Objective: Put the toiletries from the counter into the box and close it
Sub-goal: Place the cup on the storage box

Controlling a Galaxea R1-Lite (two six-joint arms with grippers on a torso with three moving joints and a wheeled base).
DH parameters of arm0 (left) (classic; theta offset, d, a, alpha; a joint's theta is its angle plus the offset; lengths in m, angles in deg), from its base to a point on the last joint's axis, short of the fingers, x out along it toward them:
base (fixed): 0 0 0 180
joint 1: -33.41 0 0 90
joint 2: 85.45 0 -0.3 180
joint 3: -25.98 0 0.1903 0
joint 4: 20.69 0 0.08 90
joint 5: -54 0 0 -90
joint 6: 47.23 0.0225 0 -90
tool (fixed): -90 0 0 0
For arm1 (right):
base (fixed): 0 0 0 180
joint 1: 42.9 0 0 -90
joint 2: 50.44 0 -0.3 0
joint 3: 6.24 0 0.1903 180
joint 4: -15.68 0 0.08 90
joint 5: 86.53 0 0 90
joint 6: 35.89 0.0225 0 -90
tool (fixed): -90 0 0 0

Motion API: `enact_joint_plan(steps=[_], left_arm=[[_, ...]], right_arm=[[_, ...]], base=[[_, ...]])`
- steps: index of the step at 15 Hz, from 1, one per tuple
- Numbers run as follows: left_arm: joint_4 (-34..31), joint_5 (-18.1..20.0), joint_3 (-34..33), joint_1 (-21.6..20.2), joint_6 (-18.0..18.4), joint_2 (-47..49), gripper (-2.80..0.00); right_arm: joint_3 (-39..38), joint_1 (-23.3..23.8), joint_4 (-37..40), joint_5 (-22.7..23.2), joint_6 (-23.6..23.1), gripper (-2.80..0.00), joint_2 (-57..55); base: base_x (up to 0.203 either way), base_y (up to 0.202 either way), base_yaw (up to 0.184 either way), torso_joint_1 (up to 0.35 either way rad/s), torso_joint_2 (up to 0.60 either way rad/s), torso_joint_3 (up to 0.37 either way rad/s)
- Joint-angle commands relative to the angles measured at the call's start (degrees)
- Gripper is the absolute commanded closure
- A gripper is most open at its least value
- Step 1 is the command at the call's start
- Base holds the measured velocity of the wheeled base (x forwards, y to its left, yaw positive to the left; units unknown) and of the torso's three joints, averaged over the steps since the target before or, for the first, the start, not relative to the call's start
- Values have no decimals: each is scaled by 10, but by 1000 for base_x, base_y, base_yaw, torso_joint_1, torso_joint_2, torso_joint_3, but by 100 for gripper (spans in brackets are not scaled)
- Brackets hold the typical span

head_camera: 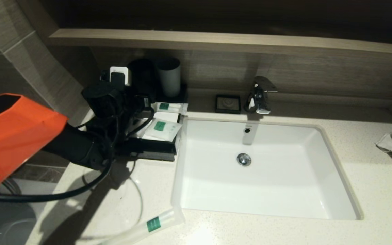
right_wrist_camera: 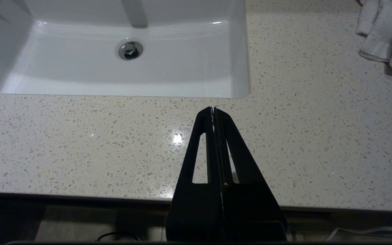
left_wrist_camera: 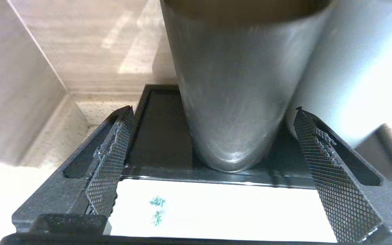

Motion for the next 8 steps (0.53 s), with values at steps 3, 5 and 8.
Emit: enact_joint_plan(steps=[3, 5, 8], left_arm=[[-3, 0, -53, 12, -3, -69, -280], [-13, 0, -71, 12, -5, -74, -280], [-30, 0, -76, 12, -17, -77, 0]], right_arm=[[0, 0, 0, 0, 0, 0, 0], [0, 0, 0, 0, 0, 0, 0], [0, 0, 0, 0, 0, 0, 0]], base=[[0, 0, 0, 0, 0, 0], [0, 0, 0, 0, 0, 0], [0, 0, 0, 0, 0, 0]])
